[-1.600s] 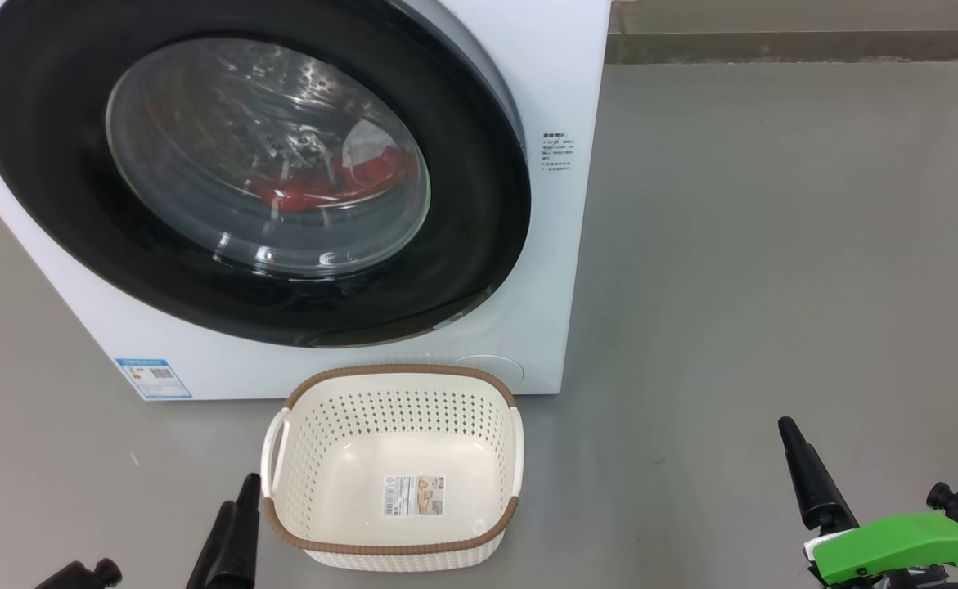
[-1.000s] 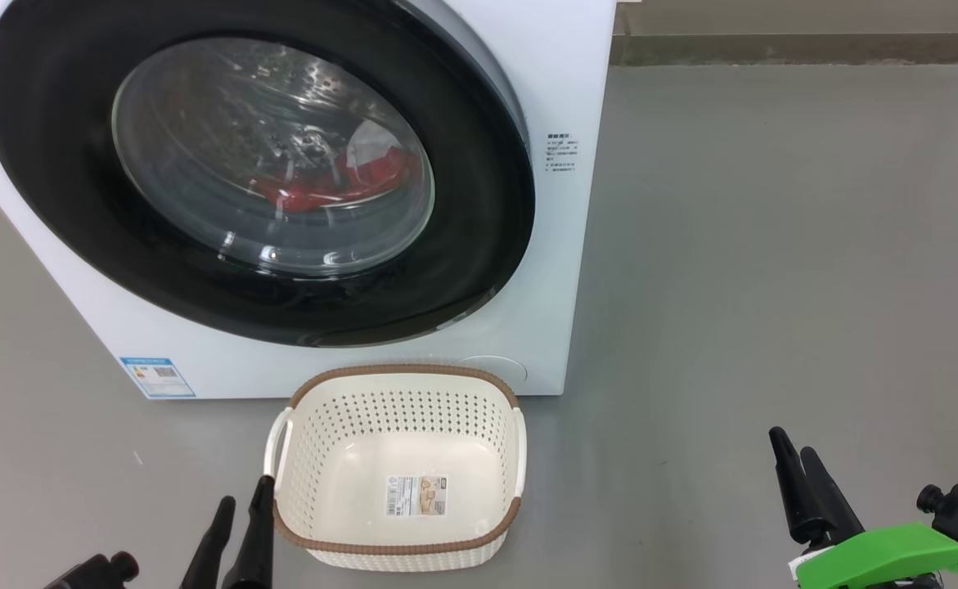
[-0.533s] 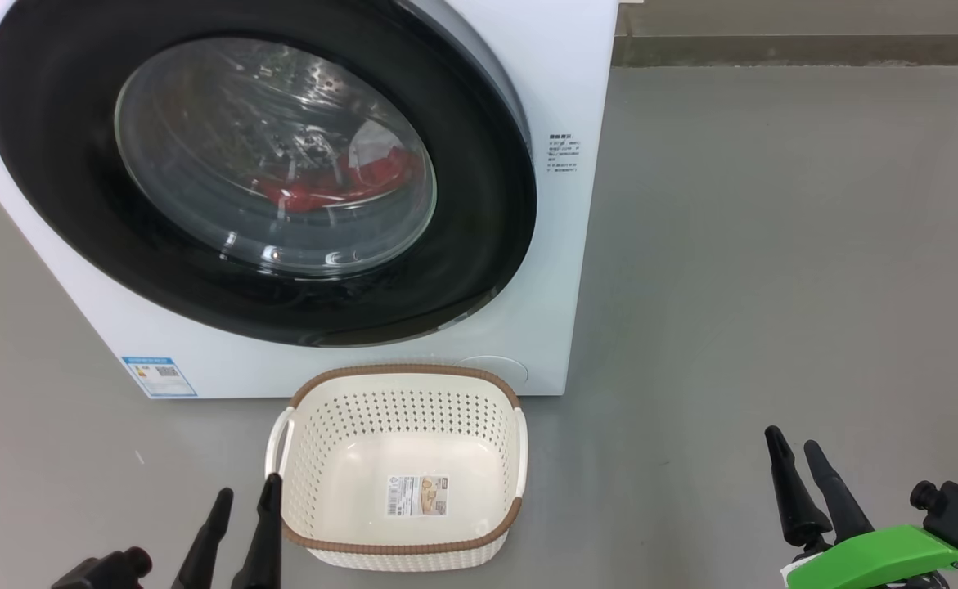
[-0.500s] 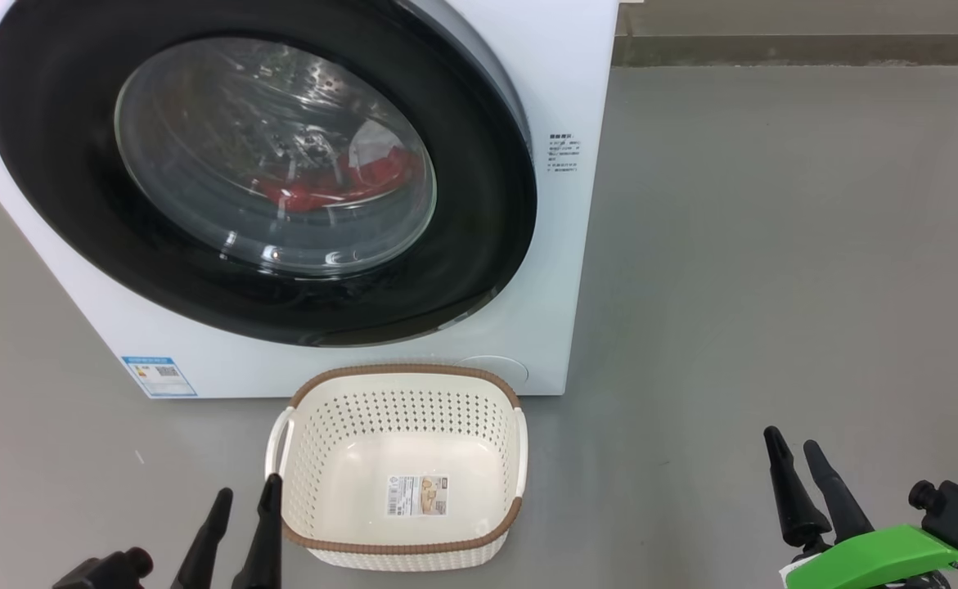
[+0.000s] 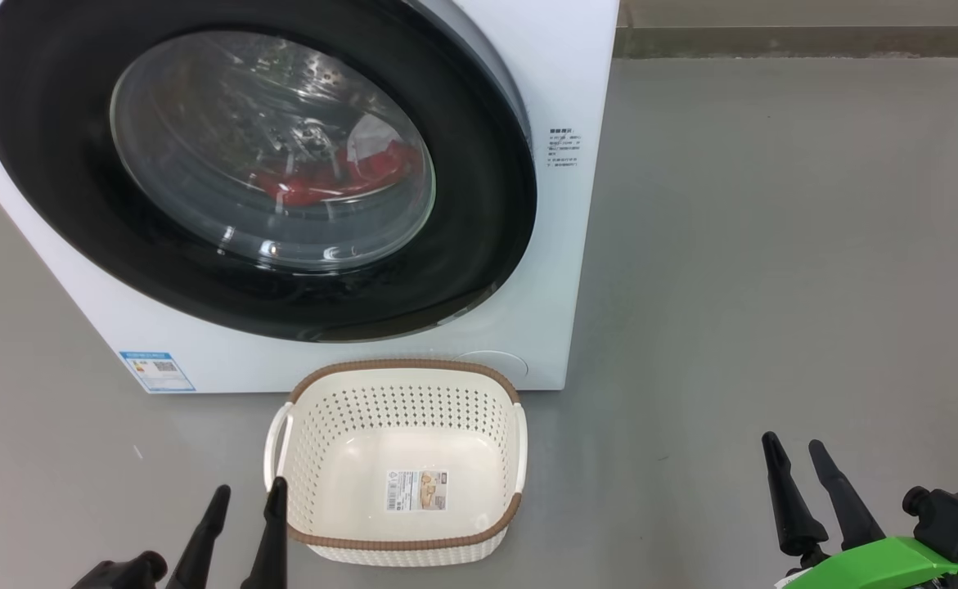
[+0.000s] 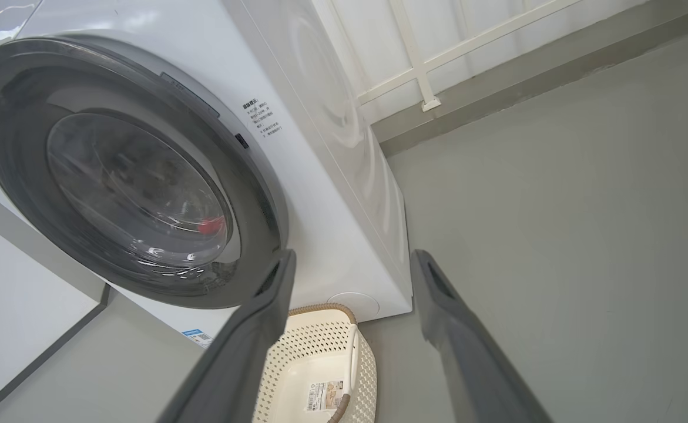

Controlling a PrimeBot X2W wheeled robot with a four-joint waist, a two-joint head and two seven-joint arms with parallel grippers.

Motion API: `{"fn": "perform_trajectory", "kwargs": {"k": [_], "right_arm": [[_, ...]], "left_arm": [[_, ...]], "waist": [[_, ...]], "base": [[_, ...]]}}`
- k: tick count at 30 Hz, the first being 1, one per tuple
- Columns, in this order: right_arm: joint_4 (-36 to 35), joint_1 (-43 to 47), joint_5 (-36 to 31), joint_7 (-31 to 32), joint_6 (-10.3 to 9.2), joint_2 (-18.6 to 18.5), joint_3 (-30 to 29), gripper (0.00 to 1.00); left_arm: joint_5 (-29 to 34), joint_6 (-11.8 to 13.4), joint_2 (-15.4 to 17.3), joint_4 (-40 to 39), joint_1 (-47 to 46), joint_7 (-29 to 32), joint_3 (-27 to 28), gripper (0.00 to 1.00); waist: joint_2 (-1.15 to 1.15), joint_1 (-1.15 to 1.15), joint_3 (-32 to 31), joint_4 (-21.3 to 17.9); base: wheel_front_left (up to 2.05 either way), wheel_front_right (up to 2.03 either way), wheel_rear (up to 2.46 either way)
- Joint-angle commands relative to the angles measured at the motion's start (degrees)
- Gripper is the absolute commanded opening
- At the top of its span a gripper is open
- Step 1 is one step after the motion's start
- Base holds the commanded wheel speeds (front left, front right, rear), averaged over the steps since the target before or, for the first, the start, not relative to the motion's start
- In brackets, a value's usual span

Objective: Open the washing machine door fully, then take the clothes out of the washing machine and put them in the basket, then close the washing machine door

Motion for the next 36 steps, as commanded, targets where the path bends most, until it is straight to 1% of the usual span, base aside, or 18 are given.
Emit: {"fn": "perform_trajectory", "kwargs": {"k": [1,16,23,32,36], "right_arm": [[-1.85,-0.52,-2.03,-0.83,0.12,-0.78,0.93,1.0],[-2.96,1.68,-10.32,-3.19,0.13,-0.45,-0.4,1.0],[-3.87,2.83,-14.87,-4.37,0.13,-0.21,-2.73,1.0],[-5.05,4.16,-20.14,-5.88,0.13,-0.09,-3.11,1.0],[-5.35,4.37,-21.15,-6.32,0.13,-0.1,-2.95,1.0]], "left_arm": [[1.95,-0.02,0.79,-1.96,-0.94,-0.8,1.54,1.0],[11.06,-1.23,0.34,-3.45,-0.41,-3.17,2.05,1.0],[14.26,-2.12,-0.12,-4.03,-0.06,-4.37,2.6,1.0],[20.44,-2.65,-0.39,-4.8,0.2,-5.9,2.73,1.0],[22.42,-2.77,-0.48,-5.09,0.3,-6.35,2.73,1.0]], "waist": [[0.0,0.0,0.02,-0.02],[0.0,0.0,0.52,0.5],[0.0,0.0,0.92,0.62],[0.0,0.0,1.5,0.69],[0.0,0.0,1.35,0.74]], "base": [[0.0,0.0,0.0],[0.0,0.0,0.0],[0.0,0.0,0.0],[0.0,0.0,0.0],[0.0,0.0,0.0]]}}
